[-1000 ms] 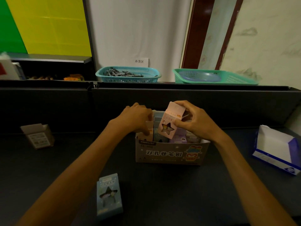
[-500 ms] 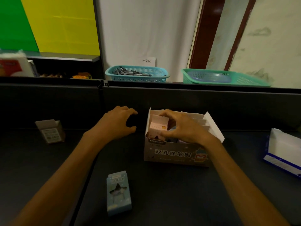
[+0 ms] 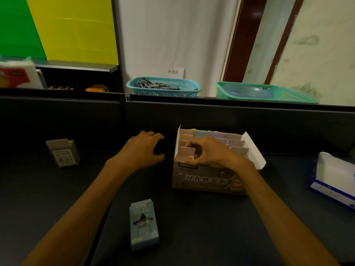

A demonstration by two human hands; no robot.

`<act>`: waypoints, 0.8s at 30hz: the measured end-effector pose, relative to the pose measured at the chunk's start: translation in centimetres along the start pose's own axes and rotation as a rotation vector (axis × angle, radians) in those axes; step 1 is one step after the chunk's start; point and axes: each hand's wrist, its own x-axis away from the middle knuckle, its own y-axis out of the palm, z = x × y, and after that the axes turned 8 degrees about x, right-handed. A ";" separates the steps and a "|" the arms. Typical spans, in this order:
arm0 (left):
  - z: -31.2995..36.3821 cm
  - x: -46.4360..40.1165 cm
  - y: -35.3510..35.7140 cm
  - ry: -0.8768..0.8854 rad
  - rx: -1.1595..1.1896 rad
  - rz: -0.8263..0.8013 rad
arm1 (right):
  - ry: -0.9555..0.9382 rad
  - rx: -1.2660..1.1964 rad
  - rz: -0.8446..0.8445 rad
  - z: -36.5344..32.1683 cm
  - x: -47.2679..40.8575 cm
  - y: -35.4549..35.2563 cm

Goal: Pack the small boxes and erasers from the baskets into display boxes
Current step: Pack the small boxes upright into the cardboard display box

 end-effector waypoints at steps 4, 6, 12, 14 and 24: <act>-0.2 0.4 0.2 -0.013 0.002 -0.006 | 0.017 0.039 0.009 -0.1 -0.5 0.6; -0.3 0.5 0.3 -0.022 0.006 -0.010 | 0.014 0.056 0.025 -0.2 -0.7 0.6; -0.4 1.3 0.2 -0.037 0.014 -0.015 | -0.012 0.085 0.050 -0.2 -0.5 0.2; -0.4 1.7 0.2 -0.052 0.009 -0.015 | -0.007 0.084 0.092 -0.3 -0.1 -0.3; -1.9 6.3 0.1 -0.169 0.025 -0.047 | -0.209 -0.022 0.360 -4.3 2.0 -0.4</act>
